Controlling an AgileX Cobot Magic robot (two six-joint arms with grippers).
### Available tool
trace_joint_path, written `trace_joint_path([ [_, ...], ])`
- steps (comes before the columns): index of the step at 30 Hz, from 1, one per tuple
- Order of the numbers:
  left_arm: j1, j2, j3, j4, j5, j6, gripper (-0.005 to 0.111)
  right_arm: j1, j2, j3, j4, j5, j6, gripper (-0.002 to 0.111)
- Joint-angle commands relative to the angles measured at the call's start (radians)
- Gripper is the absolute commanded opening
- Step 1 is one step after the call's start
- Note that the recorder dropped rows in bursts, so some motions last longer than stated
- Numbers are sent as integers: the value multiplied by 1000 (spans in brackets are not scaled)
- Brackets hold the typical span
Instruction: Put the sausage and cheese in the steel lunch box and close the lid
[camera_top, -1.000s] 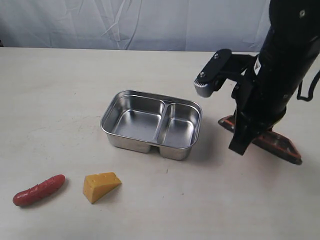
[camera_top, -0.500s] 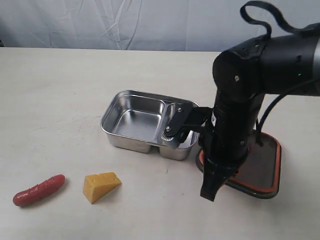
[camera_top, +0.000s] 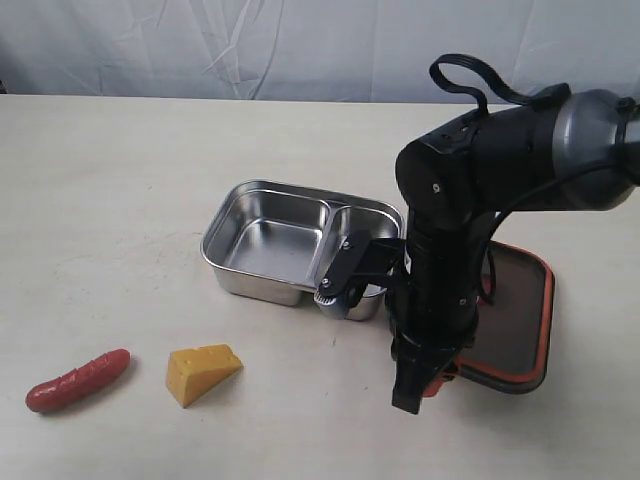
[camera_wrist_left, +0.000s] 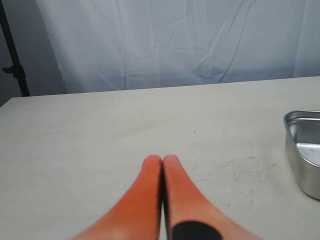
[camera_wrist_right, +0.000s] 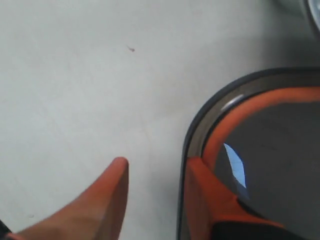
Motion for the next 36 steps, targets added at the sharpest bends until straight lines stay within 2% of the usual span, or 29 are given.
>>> trace_joint_path([
  [1,-6,-4,4,1,-14,-4,0,-1,1,4,-4,-7,-12,41],
  [12,-6,-4,4,1,-14,-4,0,-1,-1,-27,-72,-17,18,41],
  [31,-6,-4,4,2,-14,-4,0,-1,-1,-29,-63,-40,37,41],
  [36,-6,-4,4,2,-14,-4,0,-1,-1,-29,-84,-48,99,41],
])
